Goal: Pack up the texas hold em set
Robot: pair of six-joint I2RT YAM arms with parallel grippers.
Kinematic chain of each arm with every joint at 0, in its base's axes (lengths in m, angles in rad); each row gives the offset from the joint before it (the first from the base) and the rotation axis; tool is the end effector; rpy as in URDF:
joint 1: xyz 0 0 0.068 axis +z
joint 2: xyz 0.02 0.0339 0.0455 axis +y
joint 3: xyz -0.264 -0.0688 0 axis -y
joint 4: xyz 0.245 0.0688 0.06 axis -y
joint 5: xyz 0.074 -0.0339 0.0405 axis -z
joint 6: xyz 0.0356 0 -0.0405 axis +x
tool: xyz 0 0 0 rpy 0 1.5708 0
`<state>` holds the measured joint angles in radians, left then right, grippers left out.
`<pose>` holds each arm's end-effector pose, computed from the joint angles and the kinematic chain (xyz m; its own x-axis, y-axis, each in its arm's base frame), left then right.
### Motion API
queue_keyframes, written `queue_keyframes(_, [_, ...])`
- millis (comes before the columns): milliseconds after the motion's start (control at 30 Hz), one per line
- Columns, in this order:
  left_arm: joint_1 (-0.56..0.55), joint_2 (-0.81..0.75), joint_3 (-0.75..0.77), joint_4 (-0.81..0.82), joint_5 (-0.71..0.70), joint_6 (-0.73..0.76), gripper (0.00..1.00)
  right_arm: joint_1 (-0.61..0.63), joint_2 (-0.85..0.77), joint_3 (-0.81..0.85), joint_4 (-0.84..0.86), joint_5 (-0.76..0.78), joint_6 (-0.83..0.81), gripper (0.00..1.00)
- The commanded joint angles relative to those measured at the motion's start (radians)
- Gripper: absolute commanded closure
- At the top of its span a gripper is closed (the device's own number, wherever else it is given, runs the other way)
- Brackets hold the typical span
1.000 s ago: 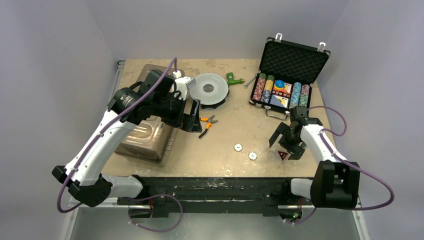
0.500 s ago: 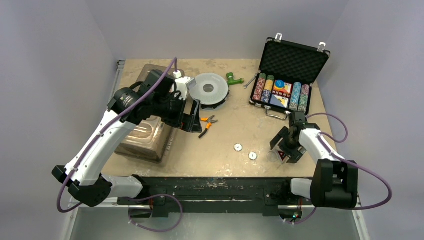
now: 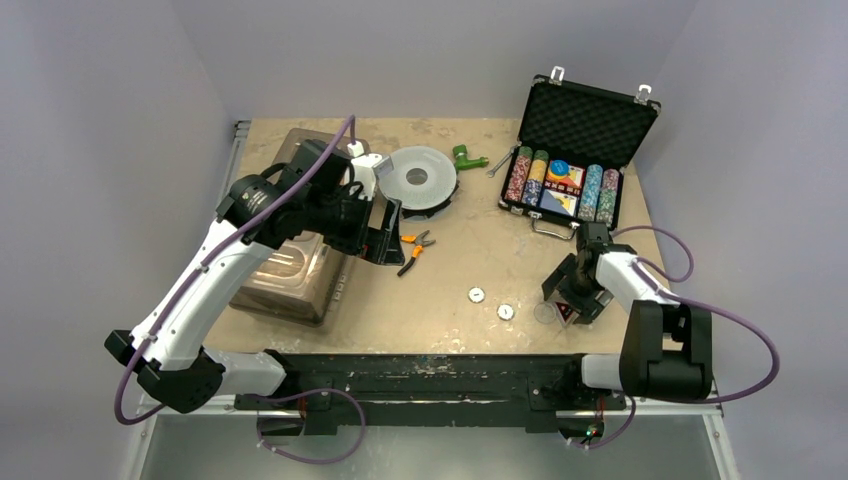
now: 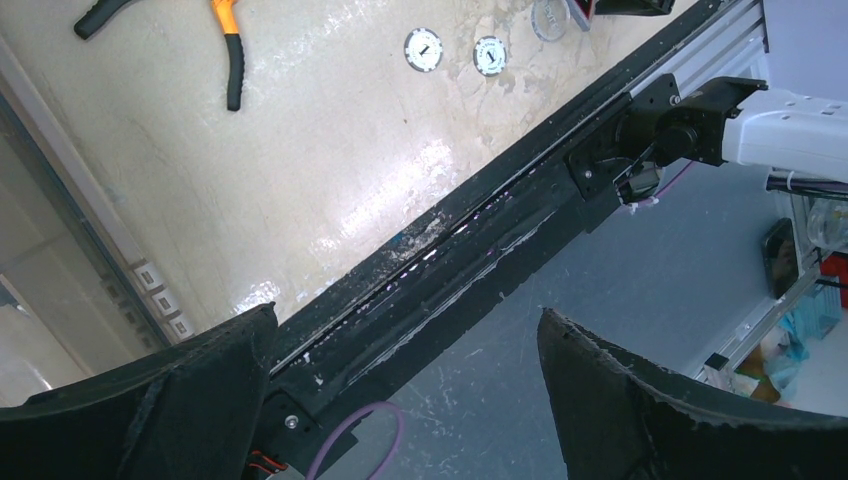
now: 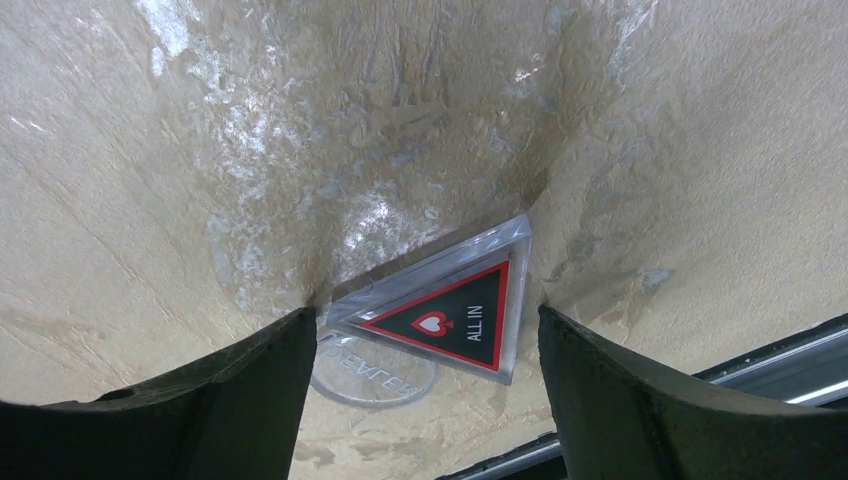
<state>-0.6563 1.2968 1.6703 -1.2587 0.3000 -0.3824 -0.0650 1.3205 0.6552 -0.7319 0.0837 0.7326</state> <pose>0.1704 -0.1445 0.4293 -0.8418 0.1984 -0.5020 0.4495 0.7725 -0.4485 0.2027 -0.0162 0.1574 -0.6778 0.7120 -0.1835 0.7162 0.6958 0.0543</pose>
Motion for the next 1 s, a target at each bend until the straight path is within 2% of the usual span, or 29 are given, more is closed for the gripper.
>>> queue_keyframes(0, [-0.005,0.004,0.02,0.015,0.01,0.0,0.02,-0.004,0.008,0.014,0.027,0.044,0.001,0.23])
queue_keyframes(367, [-0.005,0.005,0.021,0.014,0.005,0.004,0.02,-0.004,0.062,0.028,0.043,0.03,-0.005,0.26])
queue_keyframes(733, [-0.005,0.005,0.023,0.015,0.005,0.005,0.02,-0.004,0.031,0.037,0.046,0.017,-0.035,0.5])
queue_keyframes(967, [-0.005,-0.001,0.02,0.015,0.006,0.007,0.02,-0.004,0.02,0.064,0.034,0.019,-0.048,0.59])
